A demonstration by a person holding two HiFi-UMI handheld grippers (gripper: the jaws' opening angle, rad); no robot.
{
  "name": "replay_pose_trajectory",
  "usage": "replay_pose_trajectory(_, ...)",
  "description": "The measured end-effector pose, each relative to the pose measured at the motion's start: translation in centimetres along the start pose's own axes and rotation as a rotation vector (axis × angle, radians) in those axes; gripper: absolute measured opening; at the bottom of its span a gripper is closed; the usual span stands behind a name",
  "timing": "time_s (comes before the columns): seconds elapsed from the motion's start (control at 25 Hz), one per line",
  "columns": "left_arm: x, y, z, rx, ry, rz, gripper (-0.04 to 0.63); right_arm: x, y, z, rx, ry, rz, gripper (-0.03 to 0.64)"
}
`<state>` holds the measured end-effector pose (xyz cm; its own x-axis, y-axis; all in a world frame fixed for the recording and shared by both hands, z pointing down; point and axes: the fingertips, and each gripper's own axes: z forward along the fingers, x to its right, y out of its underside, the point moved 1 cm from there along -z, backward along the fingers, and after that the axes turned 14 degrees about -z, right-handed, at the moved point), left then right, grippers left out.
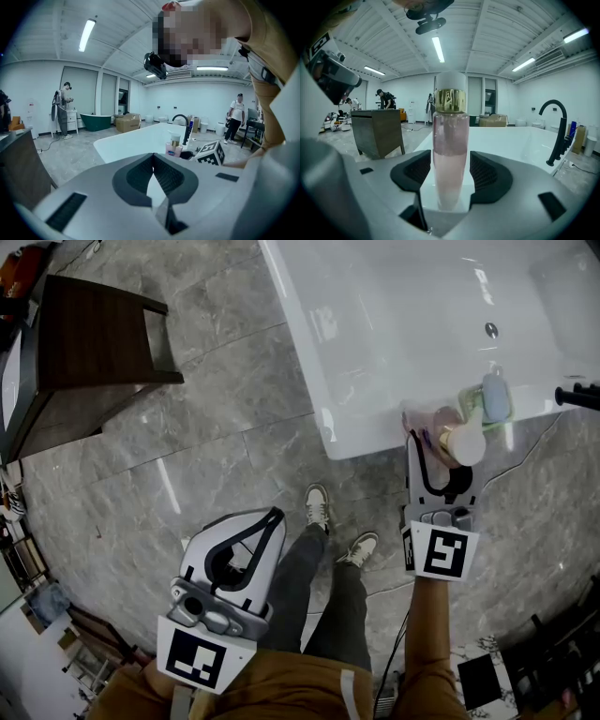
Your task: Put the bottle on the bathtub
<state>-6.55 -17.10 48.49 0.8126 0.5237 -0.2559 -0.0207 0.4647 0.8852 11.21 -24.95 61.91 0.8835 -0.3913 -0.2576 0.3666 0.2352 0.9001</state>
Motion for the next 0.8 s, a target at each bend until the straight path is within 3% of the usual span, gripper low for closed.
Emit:
replay_pose_trajectory(0.44,4.0,-0.5,-2.7,0.047,0.005,-0.003,0.008,1.0,-1.0,-5.6,0.004,0.012,0.050,0.243)
replay_pose_trajectory(0.8,6.8,-1.1,-7.2,0.078,-0.010,0.012,0.008,1.6,-3.8,-10.8,0.002,0.015,0.028,0.056)
